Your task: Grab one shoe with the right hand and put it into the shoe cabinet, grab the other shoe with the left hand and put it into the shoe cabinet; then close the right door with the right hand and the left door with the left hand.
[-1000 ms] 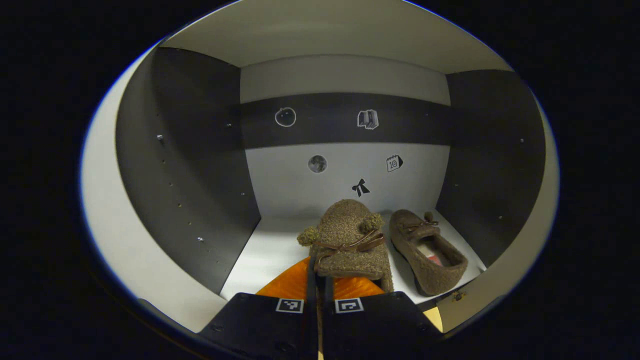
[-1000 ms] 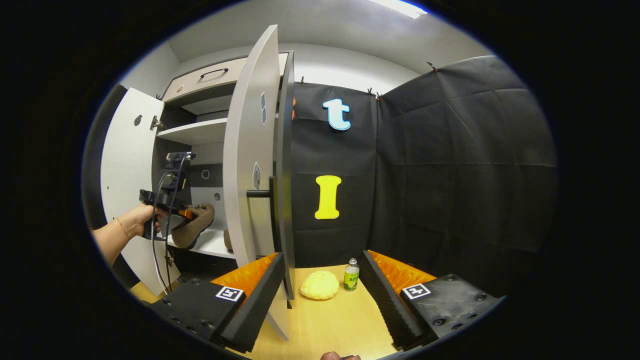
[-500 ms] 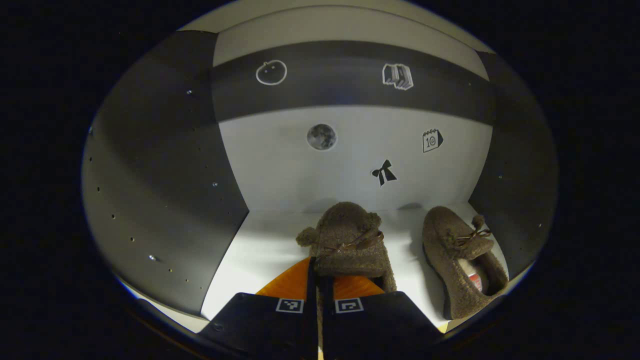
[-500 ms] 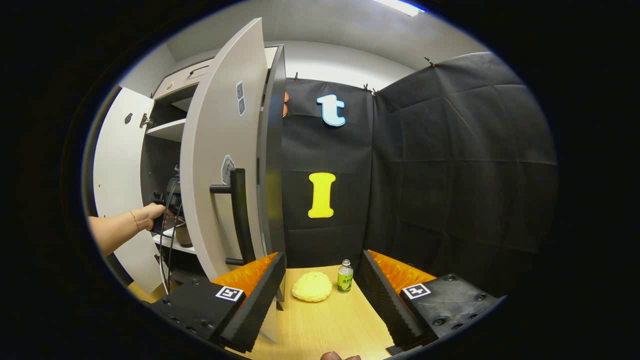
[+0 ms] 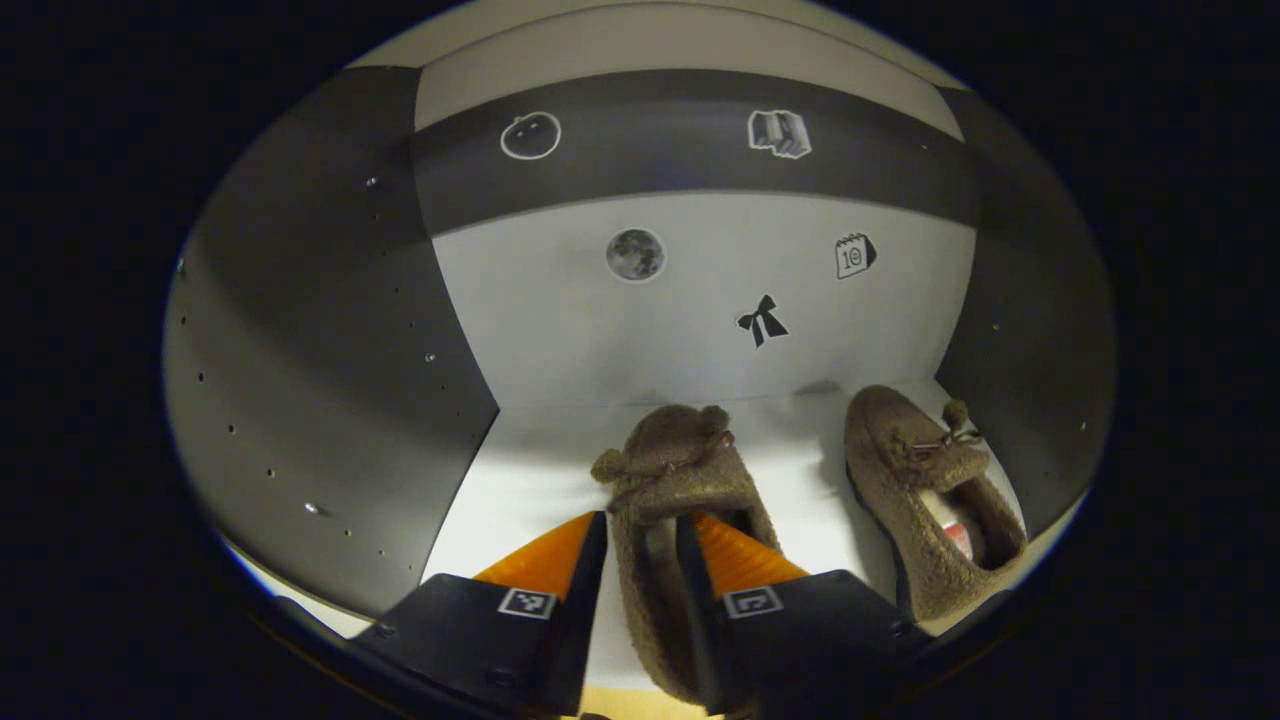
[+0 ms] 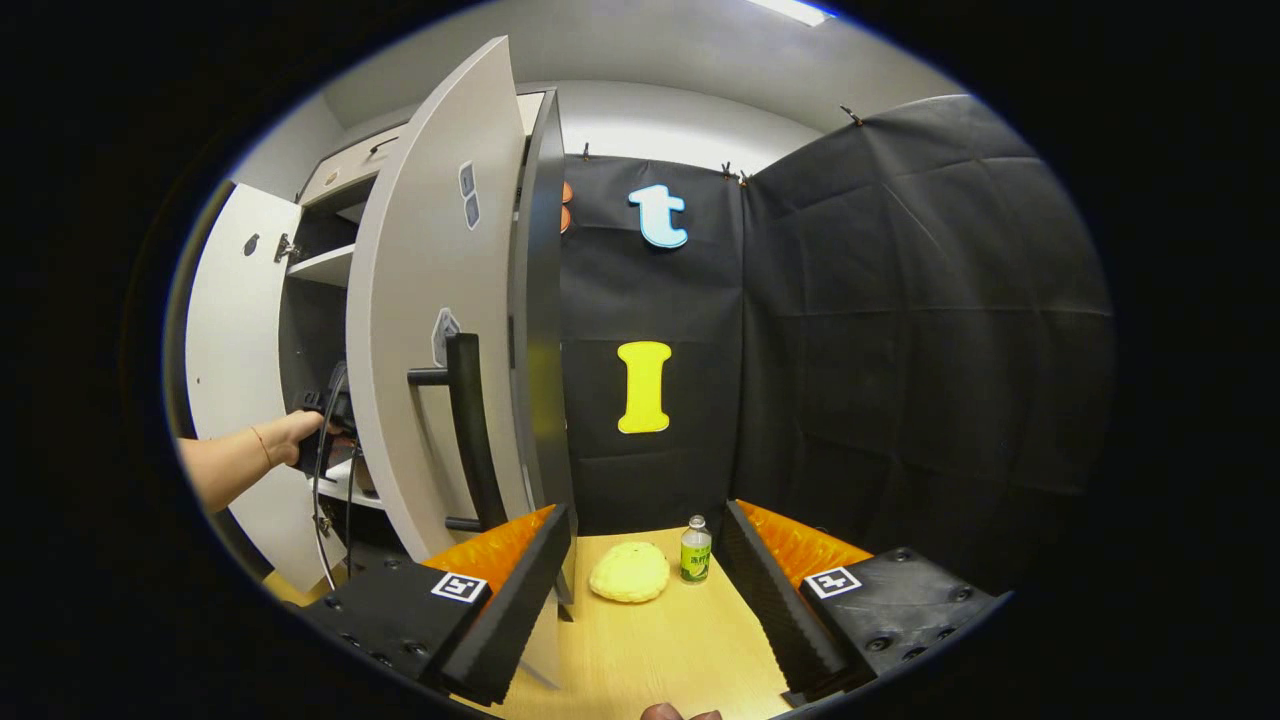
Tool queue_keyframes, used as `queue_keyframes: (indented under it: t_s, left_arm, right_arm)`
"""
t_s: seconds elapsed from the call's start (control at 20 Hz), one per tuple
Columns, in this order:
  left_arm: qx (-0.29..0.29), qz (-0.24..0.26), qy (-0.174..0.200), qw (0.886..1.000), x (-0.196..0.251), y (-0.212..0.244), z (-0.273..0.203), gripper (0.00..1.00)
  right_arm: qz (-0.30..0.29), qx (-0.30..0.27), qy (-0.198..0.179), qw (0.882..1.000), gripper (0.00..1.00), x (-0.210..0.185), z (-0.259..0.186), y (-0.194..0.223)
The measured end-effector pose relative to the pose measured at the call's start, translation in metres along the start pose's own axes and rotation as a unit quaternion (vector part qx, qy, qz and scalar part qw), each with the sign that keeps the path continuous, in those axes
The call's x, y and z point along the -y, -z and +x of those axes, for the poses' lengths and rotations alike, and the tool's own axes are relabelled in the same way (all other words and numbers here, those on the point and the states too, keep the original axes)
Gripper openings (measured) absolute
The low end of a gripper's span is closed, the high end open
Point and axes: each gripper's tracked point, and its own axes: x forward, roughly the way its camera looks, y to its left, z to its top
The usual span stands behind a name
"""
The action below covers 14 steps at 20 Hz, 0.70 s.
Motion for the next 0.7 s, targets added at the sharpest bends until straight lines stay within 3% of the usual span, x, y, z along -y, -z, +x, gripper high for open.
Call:
queue_keyframes:
  t_s: [0.15, 0.3, 0.35, 0.45, 0.7]
  left_arm:
    - [0.036, 0.001, -0.005, 0.999, 0.004, -0.001, -0.027, 0.72]
    - [0.089, -0.003, -0.007, 0.996, 0.007, -0.006, -0.065, 0.8]
    - [0.106, -0.003, -0.005, 0.994, 0.009, -0.007, -0.078, 0.92]
    - [0.138, -0.009, -0.005, 0.99, 0.011, -0.008, -0.107, 0.96]
    - [0.215, -0.028, 0.001, 0.976, 0.014, -0.006, -0.192, 0.96]
  right_arm:
    - [0.001, 0.001, -0.003, 1.0, 0.99, -0.004, -0.003, -0.003]
    - [0.01, 0.002, -0.003, 1.0, 0.99, -0.011, -0.007, -0.008]
    - [0.014, 0.005, -0.003, 1.0, 0.99, -0.011, -0.007, -0.011]
    - [0.02, 0.006, 0.001, 1.0, 0.99, -0.009, -0.004, -0.014]
    - [0.061, -0.004, -0.01, 0.998, 0.98, -0.011, 0.007, -0.017]
